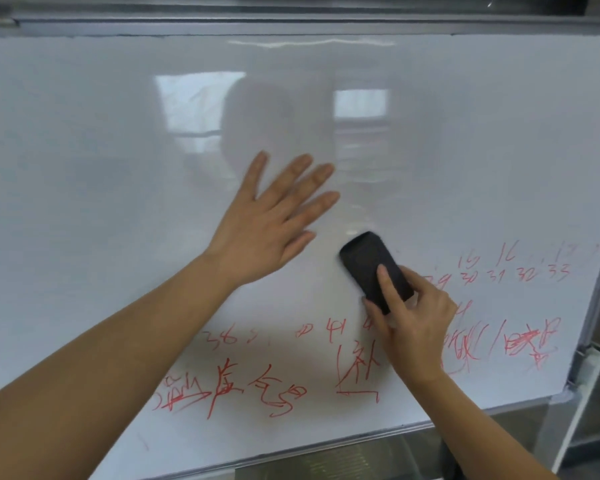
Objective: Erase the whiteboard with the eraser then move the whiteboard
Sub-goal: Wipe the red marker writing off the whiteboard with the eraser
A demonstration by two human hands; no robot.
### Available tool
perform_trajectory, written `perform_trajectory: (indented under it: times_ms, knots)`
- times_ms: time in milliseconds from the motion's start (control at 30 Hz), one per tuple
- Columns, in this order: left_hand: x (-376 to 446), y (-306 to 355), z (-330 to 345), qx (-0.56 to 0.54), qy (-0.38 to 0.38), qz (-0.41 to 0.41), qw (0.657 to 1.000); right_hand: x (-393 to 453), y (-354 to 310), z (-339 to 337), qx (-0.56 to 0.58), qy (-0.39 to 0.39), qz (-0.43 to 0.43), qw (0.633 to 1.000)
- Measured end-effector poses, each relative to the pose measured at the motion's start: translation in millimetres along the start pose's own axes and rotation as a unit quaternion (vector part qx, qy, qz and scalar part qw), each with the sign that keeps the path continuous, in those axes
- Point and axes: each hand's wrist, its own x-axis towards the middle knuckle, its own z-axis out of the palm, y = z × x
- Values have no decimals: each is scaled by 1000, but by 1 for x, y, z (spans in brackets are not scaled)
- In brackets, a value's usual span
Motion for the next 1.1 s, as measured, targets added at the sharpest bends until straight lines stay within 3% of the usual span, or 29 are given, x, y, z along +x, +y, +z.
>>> perform_trajectory:
  times_ms: [167, 333, 600, 833, 1100]
  knots:
    - [6, 19, 10, 1, -24, -5, 1000, -15, 28, -6, -24, -28, -93, 995]
    - [7, 20, 11, 9, -25, -9, 1000, 6, 55, -14, -35, -24, -110, 993]
    - [8, 26, 14, 19, -26, -19, 999, 38, 91, -21, -49, -19, -74, 996]
    - [7, 31, 19, 24, -39, -33, 998, 50, 100, -18, -40, 28, 75, 996]
    - [9, 29, 26, 15, -33, -35, 999, 18, 65, -6, -27, 31, 85, 996]
